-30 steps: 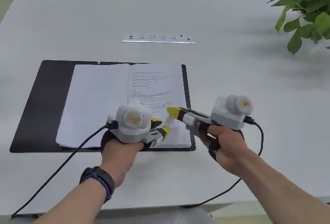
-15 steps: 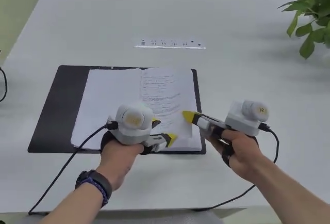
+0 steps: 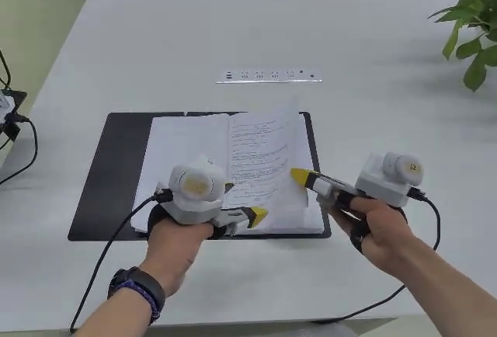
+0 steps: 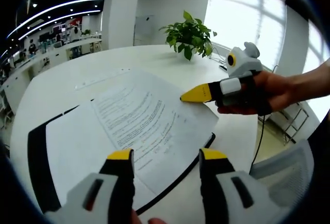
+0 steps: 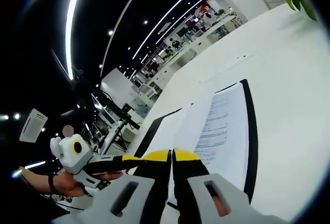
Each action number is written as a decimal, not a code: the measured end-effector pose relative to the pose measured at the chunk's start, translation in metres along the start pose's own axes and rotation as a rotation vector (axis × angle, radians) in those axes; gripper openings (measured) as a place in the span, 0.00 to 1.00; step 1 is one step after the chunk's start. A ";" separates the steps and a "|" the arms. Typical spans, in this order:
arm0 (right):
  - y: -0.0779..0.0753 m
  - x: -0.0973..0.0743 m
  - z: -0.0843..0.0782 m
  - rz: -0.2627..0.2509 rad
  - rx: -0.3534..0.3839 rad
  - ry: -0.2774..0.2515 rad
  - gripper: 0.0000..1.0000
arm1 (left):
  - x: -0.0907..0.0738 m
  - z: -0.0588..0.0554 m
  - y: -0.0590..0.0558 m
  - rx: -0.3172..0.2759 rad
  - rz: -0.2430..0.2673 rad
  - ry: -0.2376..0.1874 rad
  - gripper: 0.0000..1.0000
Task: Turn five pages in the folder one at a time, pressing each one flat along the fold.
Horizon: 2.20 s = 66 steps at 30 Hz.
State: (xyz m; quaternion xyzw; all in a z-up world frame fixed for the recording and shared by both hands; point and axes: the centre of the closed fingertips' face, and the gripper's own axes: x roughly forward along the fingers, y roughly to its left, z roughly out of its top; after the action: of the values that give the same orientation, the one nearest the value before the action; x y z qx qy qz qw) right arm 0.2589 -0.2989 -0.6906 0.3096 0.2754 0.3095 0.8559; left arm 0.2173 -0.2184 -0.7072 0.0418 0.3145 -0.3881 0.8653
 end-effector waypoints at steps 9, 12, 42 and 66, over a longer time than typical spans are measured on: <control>0.014 0.009 0.001 0.014 -0.010 -0.006 0.00 | -0.020 0.000 0.013 0.003 0.027 -0.018 0.53; 0.021 0.015 0.001 0.017 -0.018 -0.006 0.00 | -0.028 -0.006 0.021 0.007 0.036 -0.009 0.54; 0.085 0.083 -0.037 0.114 -0.027 0.082 0.00 | -0.113 -0.035 0.083 -0.049 0.191 -0.043 0.64; 0.127 0.142 -0.061 0.195 -0.006 0.146 0.00 | -0.161 -0.064 0.116 -0.148 0.295 -0.069 0.67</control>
State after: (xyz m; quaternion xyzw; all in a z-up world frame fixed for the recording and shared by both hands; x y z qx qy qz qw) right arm 0.2656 -0.0992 -0.6813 0.3091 0.3048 0.4136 0.8003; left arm 0.1847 -0.0136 -0.6857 0.0104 0.3025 -0.2338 0.9240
